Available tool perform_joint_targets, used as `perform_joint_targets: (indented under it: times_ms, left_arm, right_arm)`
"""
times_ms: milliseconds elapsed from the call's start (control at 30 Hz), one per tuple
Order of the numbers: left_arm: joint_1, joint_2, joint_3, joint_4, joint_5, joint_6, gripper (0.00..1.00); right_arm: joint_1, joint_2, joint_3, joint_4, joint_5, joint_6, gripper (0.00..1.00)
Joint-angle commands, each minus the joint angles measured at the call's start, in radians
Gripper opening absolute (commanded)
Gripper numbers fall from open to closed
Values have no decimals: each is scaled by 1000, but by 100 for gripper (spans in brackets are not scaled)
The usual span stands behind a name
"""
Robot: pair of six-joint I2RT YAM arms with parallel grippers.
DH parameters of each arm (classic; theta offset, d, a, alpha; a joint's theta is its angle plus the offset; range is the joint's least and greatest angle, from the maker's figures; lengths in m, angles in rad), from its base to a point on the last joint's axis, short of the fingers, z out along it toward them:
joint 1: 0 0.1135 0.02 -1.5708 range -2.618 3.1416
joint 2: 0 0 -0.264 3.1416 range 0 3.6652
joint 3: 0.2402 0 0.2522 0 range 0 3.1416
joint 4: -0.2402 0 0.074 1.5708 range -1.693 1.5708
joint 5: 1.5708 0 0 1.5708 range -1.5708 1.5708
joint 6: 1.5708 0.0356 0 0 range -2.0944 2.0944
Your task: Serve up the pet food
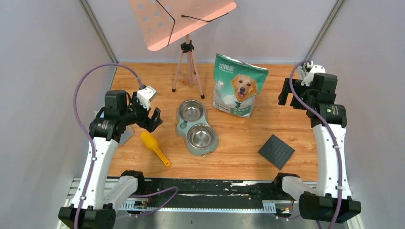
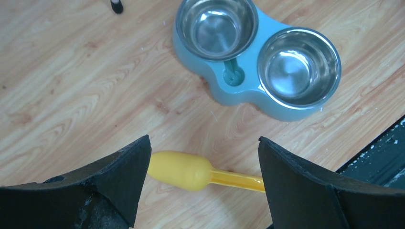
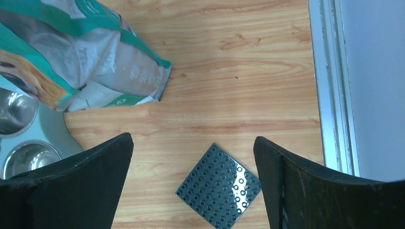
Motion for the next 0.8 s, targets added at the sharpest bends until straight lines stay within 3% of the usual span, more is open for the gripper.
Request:
perform_joint_targets:
  times_ms: [0, 167, 267, 400, 567, 767]
  left_arm:
    - [-19, -31, 53, 29, 37, 69, 90]
    - [-87, -54, 97, -14, 85, 123, 89]
    - [-188, -42, 149, -21, 100, 141, 89]
    - [-287, 10, 217, -21, 116, 166, 89]
    - [-351, 56, 239, -25, 131, 179, 88]
    - [-386, 69, 201, -13, 152, 151, 89]
  right_arm:
    - [-1, 49, 129, 71, -51, -2, 100]
    - [-2, 94, 291, 164, -334, -128, 93]
    - [1, 146, 378, 236, -513, -121, 85]
    - [23, 274, 487, 250, -638, -129, 81]
    - [122, 395, 562, 245, -618, -273, 84]
    - [210, 500, 600, 244, -595, -301, 85]
